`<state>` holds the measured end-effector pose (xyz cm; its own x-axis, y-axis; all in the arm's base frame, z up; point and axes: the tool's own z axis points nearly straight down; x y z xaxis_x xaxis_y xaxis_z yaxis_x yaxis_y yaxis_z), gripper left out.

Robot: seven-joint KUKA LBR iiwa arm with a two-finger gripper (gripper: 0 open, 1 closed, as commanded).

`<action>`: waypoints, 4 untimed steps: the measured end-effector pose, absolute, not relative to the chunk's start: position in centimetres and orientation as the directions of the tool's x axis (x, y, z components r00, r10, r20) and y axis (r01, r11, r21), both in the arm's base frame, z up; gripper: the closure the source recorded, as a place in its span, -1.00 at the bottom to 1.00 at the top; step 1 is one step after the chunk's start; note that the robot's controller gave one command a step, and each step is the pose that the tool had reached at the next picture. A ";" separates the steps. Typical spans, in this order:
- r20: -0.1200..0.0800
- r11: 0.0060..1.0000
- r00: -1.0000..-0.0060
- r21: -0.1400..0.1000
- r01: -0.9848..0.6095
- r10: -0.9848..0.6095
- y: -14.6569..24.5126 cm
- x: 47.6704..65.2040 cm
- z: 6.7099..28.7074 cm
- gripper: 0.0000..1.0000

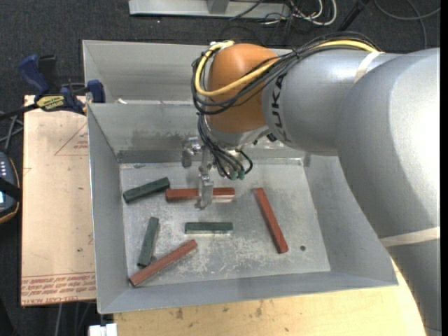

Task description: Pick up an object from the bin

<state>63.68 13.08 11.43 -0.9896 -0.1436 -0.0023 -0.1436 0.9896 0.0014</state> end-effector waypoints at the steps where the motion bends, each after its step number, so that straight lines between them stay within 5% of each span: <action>1: -0.001 1.000 -1.000 0.002 0.022 0.022 13.0 62.8 10.1 -1.00; 2: 0.001 0.998 -0.998 0.001 0.066 0.066 13.4 62.9 6.8 -1.00; 3: -0.004 0.970 -0.970 0.003 0.243 0.243 15.5 63.2 7.1 1.00; 4: -0.004 0.970 -0.970 0.003 0.243 0.243 15.5 63.2 7.1 1.00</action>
Offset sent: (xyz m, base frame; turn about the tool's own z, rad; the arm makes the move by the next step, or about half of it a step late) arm -0.0081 0.0023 -0.0443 0.2114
